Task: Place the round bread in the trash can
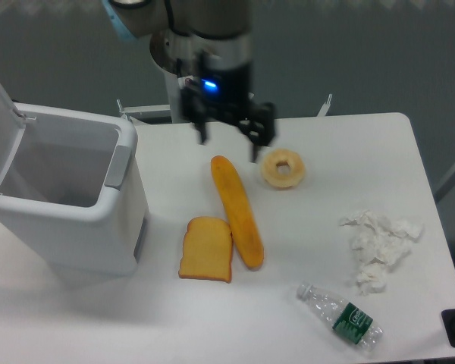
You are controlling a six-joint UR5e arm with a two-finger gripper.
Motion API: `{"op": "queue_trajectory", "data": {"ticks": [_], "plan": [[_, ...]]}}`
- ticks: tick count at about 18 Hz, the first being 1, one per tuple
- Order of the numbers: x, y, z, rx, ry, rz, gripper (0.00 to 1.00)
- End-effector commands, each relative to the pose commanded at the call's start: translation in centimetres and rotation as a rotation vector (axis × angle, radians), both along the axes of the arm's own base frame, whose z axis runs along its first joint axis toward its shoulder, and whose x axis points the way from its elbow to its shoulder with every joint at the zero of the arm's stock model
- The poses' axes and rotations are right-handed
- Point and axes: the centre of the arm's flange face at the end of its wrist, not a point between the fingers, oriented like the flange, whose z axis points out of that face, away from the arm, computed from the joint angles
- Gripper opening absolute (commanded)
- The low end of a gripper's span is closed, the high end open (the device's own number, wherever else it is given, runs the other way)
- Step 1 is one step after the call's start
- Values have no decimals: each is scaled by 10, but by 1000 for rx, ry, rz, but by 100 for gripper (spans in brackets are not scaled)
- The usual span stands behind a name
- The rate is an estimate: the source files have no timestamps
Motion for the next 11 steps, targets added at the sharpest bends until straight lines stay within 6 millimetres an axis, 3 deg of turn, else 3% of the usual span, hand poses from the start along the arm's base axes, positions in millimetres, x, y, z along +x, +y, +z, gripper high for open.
{"op": "queue_trajectory", "data": {"ticks": [5,11], "plan": [[-77,-21,-59,-82,21,-24,100],[-113,-6,-118,-109,1,-82,100]]}}
